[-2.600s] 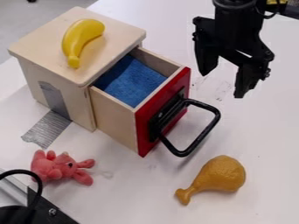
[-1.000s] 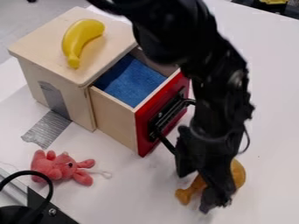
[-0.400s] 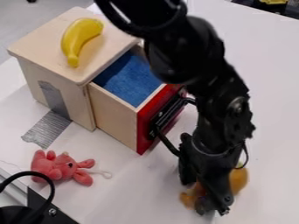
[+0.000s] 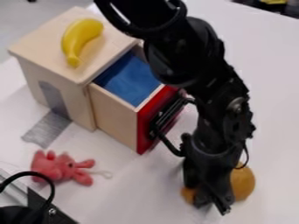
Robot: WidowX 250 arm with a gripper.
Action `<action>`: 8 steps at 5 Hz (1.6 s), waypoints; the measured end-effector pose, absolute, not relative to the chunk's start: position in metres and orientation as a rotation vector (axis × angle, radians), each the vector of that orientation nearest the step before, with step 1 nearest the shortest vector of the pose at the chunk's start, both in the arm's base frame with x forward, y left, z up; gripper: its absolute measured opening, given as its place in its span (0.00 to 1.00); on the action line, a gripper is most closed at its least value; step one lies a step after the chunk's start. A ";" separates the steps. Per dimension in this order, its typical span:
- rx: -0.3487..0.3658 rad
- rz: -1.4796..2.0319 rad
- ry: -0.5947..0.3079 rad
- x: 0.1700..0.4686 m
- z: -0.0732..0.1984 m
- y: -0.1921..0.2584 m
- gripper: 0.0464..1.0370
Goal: Pick up the yellow object then put it in the upper right side of the table
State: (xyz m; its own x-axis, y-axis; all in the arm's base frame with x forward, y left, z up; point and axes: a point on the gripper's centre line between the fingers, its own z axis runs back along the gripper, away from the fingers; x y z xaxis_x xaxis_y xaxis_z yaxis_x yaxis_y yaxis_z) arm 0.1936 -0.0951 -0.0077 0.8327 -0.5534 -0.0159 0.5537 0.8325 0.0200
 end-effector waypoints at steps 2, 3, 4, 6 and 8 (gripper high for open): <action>0.014 -0.586 0.046 0.177 0.008 -0.097 0.27; -0.048 -0.560 -0.021 0.195 0.054 -0.116 0.27; -0.099 -0.526 -0.060 0.220 0.091 -0.128 0.27; -0.128 -0.345 -0.156 0.295 0.130 -0.104 0.27; -0.043 -0.175 -0.194 0.362 0.101 -0.095 0.27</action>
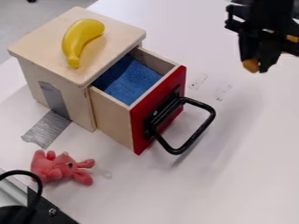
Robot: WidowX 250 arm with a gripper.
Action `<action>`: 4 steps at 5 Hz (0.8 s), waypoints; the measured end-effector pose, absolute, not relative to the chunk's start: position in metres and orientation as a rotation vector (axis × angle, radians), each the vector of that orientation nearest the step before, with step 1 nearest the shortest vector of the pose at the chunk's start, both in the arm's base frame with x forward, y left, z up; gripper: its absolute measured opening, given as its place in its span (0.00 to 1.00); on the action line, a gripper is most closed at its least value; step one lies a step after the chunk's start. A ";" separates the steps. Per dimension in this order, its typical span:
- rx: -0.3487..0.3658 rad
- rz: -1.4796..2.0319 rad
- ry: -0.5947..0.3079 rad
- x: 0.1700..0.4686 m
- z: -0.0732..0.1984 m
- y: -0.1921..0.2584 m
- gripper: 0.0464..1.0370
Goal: Pick up the yellow object then put it in the upper right side of the table
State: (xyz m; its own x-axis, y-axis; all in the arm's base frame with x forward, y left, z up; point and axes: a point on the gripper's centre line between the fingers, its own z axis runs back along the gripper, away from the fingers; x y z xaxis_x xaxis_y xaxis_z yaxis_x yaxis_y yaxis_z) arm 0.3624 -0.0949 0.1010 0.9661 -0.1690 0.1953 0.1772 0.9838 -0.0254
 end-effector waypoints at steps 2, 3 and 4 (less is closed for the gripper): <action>0.004 -0.099 -0.138 0.414 0.029 -0.109 0.27; -0.001 -0.071 -0.096 0.420 0.012 -0.111 0.27; 0.000 -0.050 -0.071 0.418 0.013 -0.107 0.33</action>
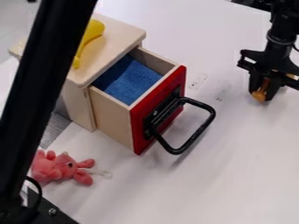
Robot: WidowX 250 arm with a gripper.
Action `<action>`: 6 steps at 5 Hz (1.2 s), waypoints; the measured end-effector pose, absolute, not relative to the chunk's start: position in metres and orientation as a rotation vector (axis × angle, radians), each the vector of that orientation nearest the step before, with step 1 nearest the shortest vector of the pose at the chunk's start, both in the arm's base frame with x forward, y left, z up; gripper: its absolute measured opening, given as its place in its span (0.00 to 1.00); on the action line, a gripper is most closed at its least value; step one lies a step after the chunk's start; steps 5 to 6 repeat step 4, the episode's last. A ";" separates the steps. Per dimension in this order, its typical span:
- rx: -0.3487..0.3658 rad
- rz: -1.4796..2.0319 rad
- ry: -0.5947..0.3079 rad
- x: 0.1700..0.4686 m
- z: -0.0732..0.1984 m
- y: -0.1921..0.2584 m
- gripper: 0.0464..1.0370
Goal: Pick up the yellow object then put it in the upper right side of the table
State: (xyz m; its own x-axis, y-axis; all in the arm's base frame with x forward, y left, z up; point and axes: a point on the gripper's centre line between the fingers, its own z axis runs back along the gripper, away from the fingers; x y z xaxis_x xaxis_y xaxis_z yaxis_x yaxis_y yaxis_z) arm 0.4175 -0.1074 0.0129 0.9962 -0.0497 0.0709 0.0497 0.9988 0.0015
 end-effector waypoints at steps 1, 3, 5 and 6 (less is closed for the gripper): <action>-0.006 -0.046 -0.059 0.416 0.013 -0.108 0.63; 0.004 -0.053 -0.202 0.421 0.083 -0.107 0.96; 0.009 -0.039 -0.249 0.409 0.108 -0.101 0.96; 0.009 -0.039 -0.249 0.409 0.108 -0.101 0.96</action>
